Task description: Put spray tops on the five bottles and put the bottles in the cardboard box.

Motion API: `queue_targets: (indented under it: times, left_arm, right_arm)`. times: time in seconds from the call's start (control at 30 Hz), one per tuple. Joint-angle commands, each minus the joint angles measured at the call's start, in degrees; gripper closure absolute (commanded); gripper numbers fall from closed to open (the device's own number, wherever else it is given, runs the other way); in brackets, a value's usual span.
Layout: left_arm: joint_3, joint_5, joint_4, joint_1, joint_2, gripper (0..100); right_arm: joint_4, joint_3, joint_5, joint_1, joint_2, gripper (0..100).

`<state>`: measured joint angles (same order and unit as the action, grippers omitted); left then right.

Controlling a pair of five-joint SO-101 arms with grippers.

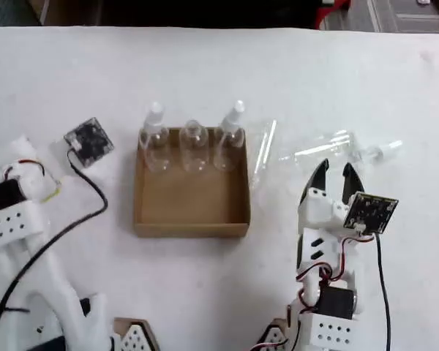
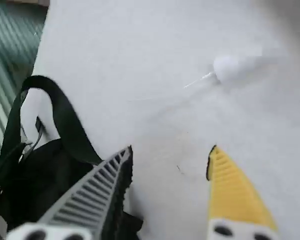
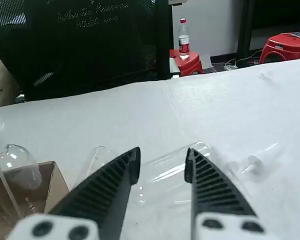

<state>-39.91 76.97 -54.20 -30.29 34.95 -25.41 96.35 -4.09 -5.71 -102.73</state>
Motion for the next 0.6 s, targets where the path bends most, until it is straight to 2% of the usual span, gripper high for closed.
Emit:
queue_targets:
  times: [0.0, 0.07, 0.2, 0.33, 0.57]
  left_arm:
    - [7.2, 1.3, 1.3, 1.0, -9.5, 77]
    - [12.9, 0.4, -2.4, 1.0, -15.4, 77]
    - [23.8, 0.3, -8.6, 0.5, -26.7, 77]
    - [33.5, -2.1, -8.7, -2.4, -35.7, 77]
    - [42.6, -31.3, 7.2, -2.9, -50.9, 77]
  right_arm:
    - [-0.3, 0.5, 0.9, -0.1, -0.4, 87.2]
    - [-1.2, 0.5, 1.3, 0.9, -0.4, 87.2]
    - [-1.9, 0.5, 7.4, 3.7, -0.4, 87.2]
    - [-1.9, 0.5, 8.9, 4.2, -0.4, 87.2]
    - [-1.9, 0.5, 9.1, 4.3, -0.4, 87.2]
